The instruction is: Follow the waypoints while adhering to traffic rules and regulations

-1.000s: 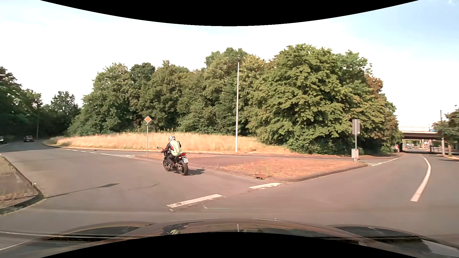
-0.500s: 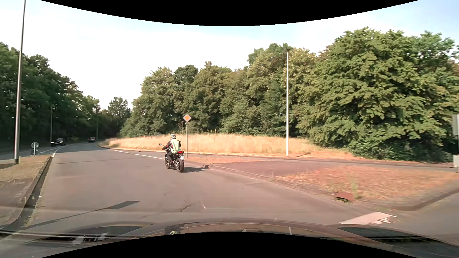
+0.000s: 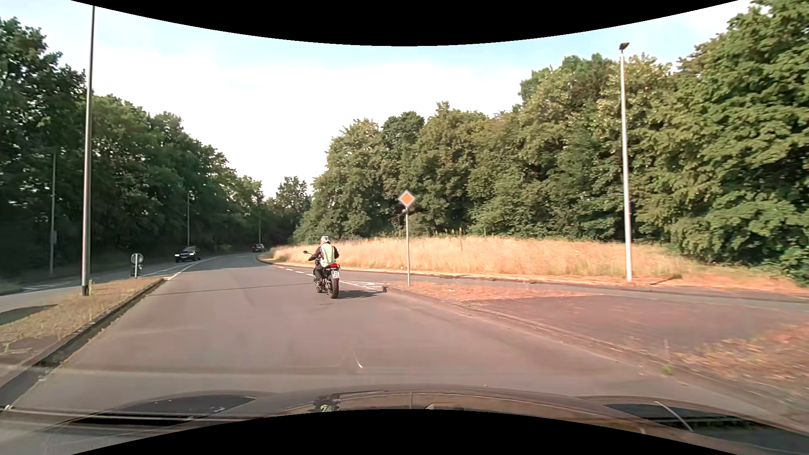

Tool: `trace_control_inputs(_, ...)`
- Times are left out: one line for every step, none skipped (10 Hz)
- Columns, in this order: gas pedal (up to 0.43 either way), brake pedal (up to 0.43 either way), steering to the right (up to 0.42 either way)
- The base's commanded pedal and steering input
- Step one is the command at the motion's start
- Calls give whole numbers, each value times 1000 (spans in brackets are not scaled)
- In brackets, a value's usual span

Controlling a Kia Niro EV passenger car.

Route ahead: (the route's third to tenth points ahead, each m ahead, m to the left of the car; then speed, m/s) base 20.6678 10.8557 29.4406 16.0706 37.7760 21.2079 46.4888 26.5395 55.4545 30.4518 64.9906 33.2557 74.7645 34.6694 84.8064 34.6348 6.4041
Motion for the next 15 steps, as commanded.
trace_control_inputs(228, 0, -264)
trace_control_inputs(248, 0, -251)
trace_control_inputs(280, 0, -238)
trace_control_inputs(287, 0, -225)
trace_control_inputs(287, 0, -215)
trace_control_inputs(287, 0, -201)
trace_control_inputs(287, 0, -187)
trace_control_inputs(287, 0, -175)
trace_control_inputs(287, 0, -160)
trace_control_inputs(287, 0, -148)
trace_control_inputs(287, 0, -139)
trace_control_inputs(280, 0, -125)
trace_control_inputs(280, 0, -106)
trace_control_inputs(280, 0, -89)
trace_control_inputs(280, 0, -76)
